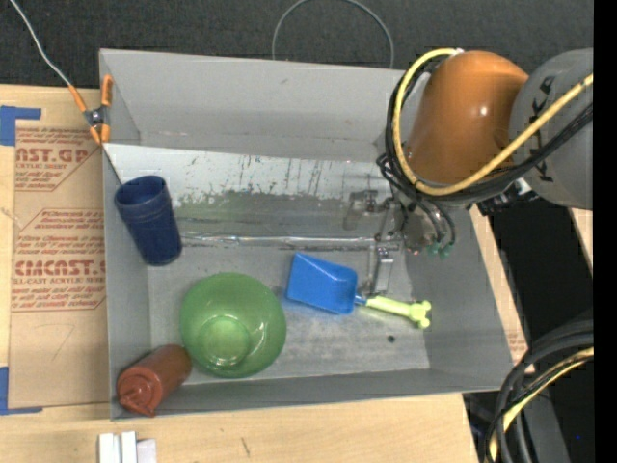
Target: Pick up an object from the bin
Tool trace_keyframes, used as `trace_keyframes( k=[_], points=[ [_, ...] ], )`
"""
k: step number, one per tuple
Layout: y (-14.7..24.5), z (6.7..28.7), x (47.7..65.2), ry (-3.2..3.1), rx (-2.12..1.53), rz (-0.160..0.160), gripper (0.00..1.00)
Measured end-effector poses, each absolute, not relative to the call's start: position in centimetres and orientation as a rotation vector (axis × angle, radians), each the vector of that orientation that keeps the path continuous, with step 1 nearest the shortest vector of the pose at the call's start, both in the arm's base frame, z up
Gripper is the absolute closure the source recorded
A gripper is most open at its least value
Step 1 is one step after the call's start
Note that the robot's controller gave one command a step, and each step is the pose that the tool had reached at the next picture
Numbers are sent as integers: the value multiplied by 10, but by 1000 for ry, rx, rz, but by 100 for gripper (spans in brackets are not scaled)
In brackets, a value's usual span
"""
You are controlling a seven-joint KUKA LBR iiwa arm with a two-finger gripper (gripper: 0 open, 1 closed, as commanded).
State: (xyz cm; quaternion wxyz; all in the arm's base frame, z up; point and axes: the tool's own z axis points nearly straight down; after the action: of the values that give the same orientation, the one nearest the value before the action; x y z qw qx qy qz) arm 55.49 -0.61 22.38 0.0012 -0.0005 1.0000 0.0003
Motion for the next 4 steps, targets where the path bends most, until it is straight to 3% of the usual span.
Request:
trace_keyframes(
  k=[1, 2, 3, 4],
  points=[
    [3, 98, 561, 3132, 247, 3, 0],
    [-8, 150, 572, 3108, 426, 3, 0],
    [-7, 105, 554, 3084, 601, 3, 0],
    [1, 69, 556, 2993, 946, 6, 0]
  ],
)
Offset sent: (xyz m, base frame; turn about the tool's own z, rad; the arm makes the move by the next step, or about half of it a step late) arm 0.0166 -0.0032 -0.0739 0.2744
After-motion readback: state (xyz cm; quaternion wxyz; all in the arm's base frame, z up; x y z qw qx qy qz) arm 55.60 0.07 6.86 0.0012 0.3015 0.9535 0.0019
